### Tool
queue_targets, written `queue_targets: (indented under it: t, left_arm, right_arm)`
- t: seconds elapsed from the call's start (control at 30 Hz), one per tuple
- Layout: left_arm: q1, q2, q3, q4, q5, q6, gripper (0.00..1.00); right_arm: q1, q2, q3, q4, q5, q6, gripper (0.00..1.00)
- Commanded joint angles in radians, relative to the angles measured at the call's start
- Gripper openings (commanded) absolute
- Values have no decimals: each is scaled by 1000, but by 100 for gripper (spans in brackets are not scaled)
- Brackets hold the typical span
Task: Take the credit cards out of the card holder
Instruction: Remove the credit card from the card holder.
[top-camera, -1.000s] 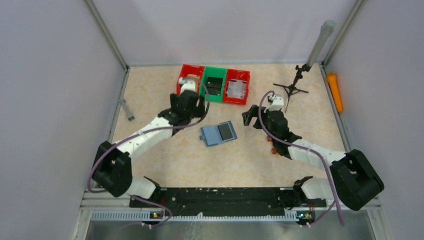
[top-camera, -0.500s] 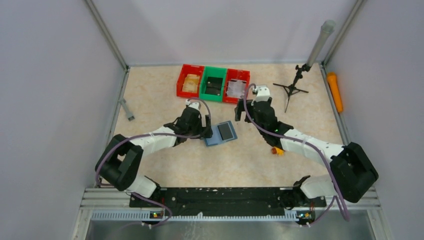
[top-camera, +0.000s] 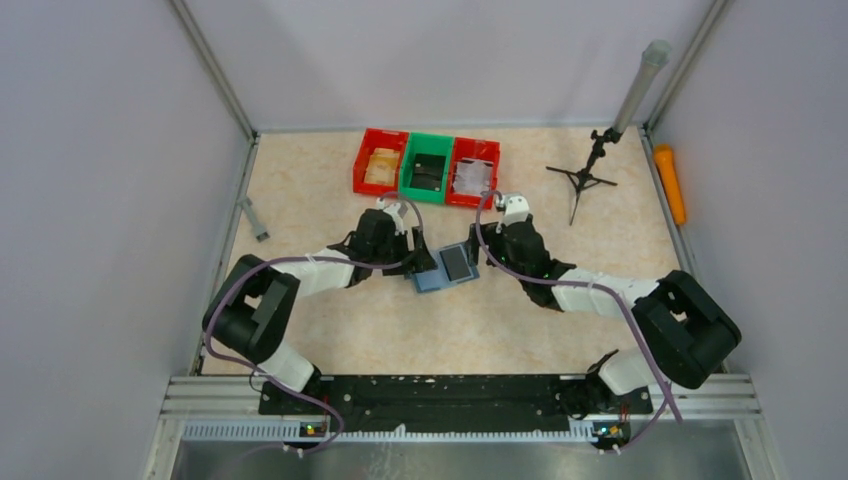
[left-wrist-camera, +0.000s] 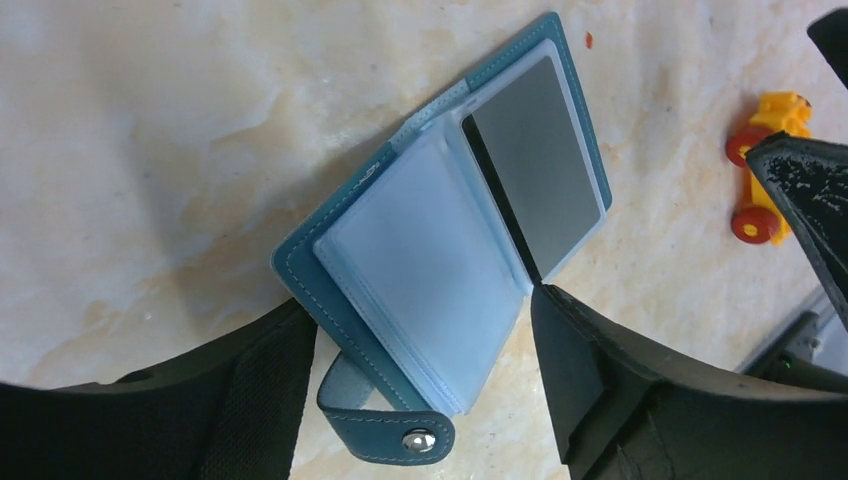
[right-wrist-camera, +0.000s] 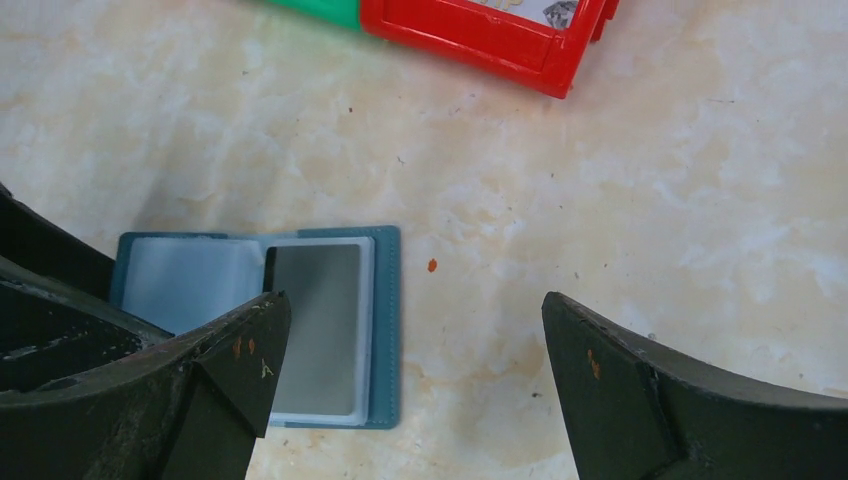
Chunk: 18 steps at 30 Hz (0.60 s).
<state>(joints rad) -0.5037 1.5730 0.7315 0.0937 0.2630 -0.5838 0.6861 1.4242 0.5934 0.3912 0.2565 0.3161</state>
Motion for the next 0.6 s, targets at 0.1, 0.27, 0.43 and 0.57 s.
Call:
queue_targets:
  t: [0.1,0.27,0.43,0.57]
  left_arm:
    - [20,33,-23,142,155,-8,65]
    - [32,9,-35,167,169,-9,48]
    - [36,-39,-54,213,181,7,13]
    - [36,-49,-2,167,195,0,3]
  right_arm:
    - [4,-27,-16,96,-8,35,98]
    - [3,-14,-14,97,-8,45,98]
    - [3,-1,-1,90,-29,54,99]
    - [1,-9,1,81,-34,63,99]
